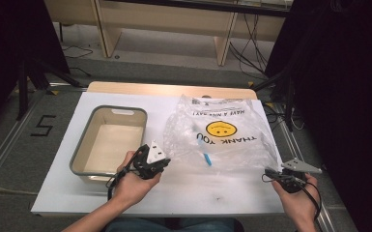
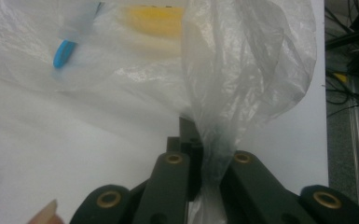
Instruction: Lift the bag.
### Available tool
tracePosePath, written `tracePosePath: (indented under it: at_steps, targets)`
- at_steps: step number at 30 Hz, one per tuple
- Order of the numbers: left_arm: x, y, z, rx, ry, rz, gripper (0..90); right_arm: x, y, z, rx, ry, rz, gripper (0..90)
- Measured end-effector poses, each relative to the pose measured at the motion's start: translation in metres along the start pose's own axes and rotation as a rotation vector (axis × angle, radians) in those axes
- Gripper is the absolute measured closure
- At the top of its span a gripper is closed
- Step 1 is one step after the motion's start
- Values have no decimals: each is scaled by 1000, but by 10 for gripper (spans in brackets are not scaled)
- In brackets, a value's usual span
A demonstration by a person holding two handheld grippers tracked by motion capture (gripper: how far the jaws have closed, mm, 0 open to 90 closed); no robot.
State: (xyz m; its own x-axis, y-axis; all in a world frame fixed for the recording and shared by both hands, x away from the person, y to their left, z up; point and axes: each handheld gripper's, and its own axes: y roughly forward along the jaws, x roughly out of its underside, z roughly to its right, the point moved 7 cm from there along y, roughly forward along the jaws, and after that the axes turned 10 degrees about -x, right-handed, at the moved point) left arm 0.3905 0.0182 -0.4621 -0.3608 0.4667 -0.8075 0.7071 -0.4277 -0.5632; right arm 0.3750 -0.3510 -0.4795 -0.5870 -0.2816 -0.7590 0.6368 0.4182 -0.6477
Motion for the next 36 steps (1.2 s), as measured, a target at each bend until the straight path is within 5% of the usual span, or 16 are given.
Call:
tracePosePath:
  at_steps: [8, 24, 36]
  targets:
    - [-10, -5, 1, -19, 36, 46, 891, -2, -1, 2, 15, 7, 19, 900]
    - [-26, -13, 1, -19, 33, 123, 892, -5, -1, 3, 23, 8, 36, 900]
    - [-65, -34, -16, -56, 19, 240, 892, -12, -5, 6, 51, 13, 75, 900]
